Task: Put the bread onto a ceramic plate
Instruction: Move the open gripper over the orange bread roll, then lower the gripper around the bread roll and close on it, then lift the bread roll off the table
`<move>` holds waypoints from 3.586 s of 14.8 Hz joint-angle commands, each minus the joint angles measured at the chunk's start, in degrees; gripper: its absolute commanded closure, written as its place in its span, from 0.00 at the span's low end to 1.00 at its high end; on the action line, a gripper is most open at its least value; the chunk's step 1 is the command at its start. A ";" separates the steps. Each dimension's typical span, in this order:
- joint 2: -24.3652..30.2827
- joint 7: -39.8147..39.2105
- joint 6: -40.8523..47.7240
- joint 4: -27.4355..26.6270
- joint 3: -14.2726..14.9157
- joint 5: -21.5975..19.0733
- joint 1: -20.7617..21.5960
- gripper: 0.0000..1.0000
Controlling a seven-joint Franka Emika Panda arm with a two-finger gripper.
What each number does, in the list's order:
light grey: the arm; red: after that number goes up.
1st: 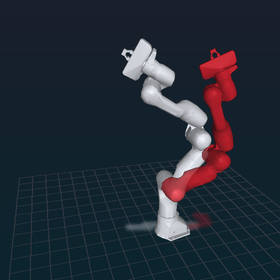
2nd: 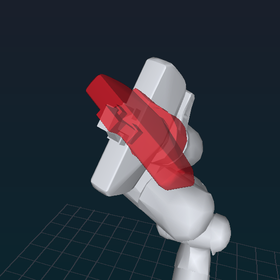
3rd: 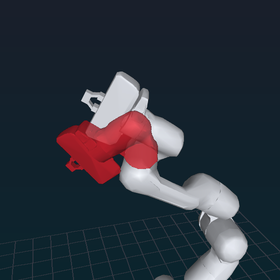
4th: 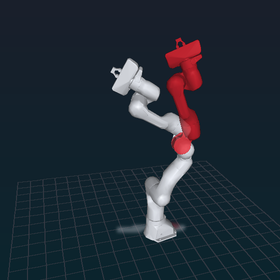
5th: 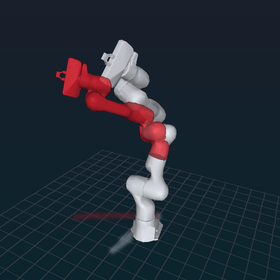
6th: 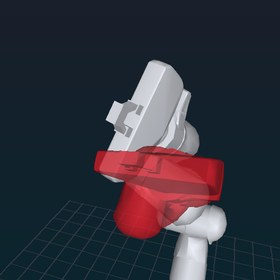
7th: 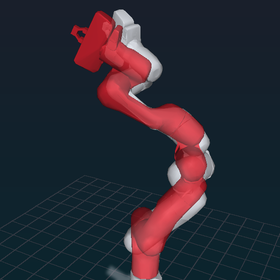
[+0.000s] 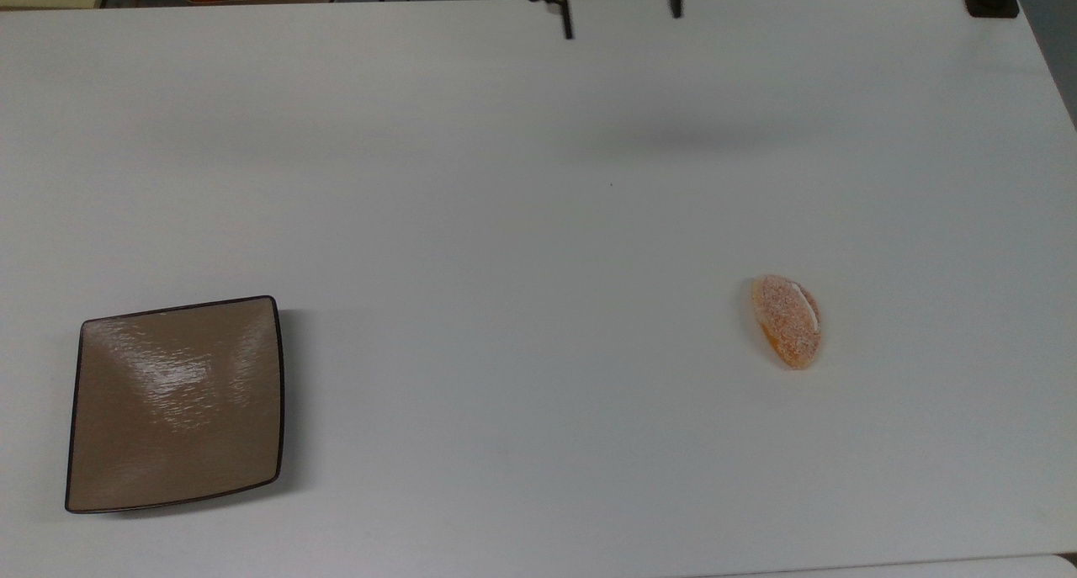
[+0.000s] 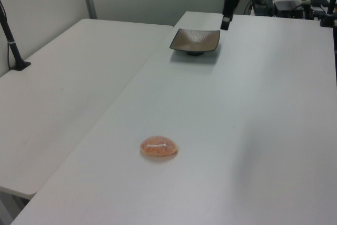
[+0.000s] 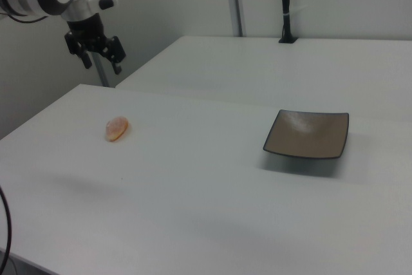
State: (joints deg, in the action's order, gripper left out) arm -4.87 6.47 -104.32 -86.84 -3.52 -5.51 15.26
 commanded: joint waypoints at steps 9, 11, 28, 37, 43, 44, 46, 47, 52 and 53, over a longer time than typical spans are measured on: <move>-22.44 14.45 -13.71 16.25 -2.98 10.86 10.48 0.00; -26.23 15.85 -17.48 17.85 -2.98 14.11 11.37 0.00; -41.44 18.49 -35.59 16.79 -2.98 19.48 13.39 0.00; -43.38 19.64 -36.75 15.65 -3.07 22.03 13.30 0.10; -41.99 19.64 -36.05 14.34 -3.07 22.39 13.04 0.70; -41.02 19.72 -35.96 14.07 -3.15 21.95 12.86 0.77; -37.87 19.64 -35.69 12.15 -3.15 21.25 12.34 0.83; -35.59 19.64 -35.00 10.66 -3.16 21.16 11.73 0.83; -26.88 19.55 -26.13 8.62 -3.16 19.41 10.67 0.83; -24.95 19.46 -25.42 7.66 -3.24 17.83 9.88 0.83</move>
State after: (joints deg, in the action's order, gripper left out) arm -37.79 25.17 -133.16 -73.18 -6.71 15.16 26.67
